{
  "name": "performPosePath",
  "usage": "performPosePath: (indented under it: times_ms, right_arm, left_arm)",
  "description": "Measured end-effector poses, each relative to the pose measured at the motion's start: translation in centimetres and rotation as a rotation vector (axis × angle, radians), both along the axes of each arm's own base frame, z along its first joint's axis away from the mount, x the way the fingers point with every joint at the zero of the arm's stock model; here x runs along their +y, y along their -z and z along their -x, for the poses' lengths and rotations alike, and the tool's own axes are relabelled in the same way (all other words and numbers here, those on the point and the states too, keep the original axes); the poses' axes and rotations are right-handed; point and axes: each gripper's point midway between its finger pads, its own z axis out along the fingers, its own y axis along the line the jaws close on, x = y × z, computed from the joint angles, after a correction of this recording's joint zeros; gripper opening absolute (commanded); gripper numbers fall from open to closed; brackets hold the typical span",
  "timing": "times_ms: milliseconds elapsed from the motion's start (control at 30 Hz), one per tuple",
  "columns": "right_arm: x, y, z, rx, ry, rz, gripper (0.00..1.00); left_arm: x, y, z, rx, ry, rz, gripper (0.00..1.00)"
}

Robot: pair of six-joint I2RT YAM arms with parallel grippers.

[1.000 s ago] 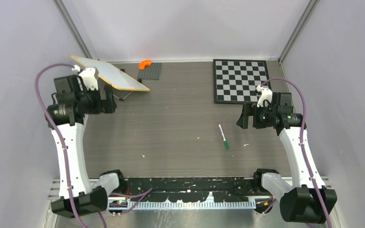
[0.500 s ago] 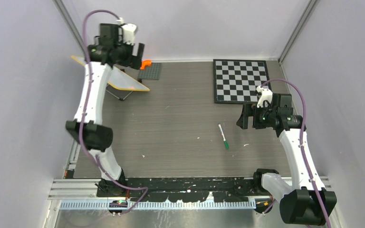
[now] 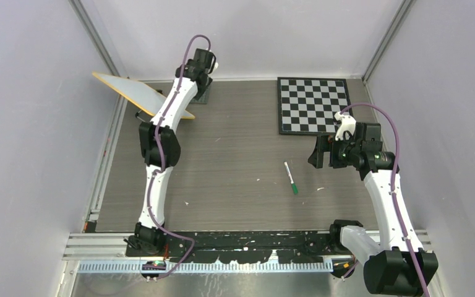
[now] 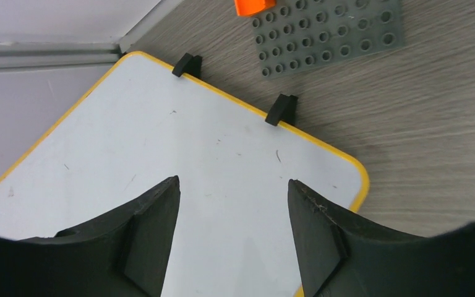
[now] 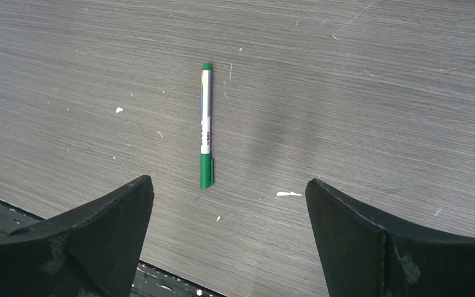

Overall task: Write a sentence on the whiteboard
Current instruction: Move the whiteboard to the center of the board.

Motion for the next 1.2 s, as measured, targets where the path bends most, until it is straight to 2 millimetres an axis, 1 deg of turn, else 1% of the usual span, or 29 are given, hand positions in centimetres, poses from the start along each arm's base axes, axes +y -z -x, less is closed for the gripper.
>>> performPosePath:
  times_ms: [67, 167, 433, 600, 667, 767, 967, 1067, 1200]
  right_arm:
    - [0.0, 0.0, 0.0, 0.000, 0.000, 0.000, 0.97]
    - [0.0, 0.0, 0.0, 0.000, 0.001, 0.000, 0.97]
    - [-0.1, -0.1, 0.0, -0.005, 0.002, 0.001, 0.97]
    - [-0.1, -0.1, 0.0, -0.005, 0.005, 0.001, 0.97]
    - [-0.2, -0.1, 0.0, -0.005, 0.007, 0.001, 0.97]
    - [-0.2, -0.1, 0.0, -0.005, 0.009, 0.001, 0.97]
    - [-0.4, -0.1, 0.0, -0.004, 0.015, 0.001, 0.97]
    - [-0.5, 0.0, -0.1, -0.002, 0.020, 0.000, 0.97]
    - [-0.5, 0.0, -0.1, -0.001, 0.023, 0.000, 0.97]
  left_arm:
    - [0.7, 1.3, -0.6, 0.010, -0.013, -0.047, 0.65]
    - [1.2, 2.4, -1.3, 0.014, -0.017, -0.093, 0.62]
    - [2.4, 3.0, -4.2, -0.056, -0.018, -0.205, 0.57]
    - [3.6, 6.1, -5.5, -0.028, -0.014, -0.251, 0.56]
    - [4.6, 7.3, -5.8, -0.006, -0.019, -0.265, 0.55]
    - [6.4, 8.6, -6.1, 0.017, -0.030, -0.284, 0.54]
    - [8.4, 9.9, -6.8, 0.038, -0.027, -0.320, 0.52]
    - [8.5, 10.4, -6.8, 0.053, -0.012, -0.325, 0.51]
    - [7.9, 11.6, -6.6, 0.086, 0.030, -0.321, 0.49]
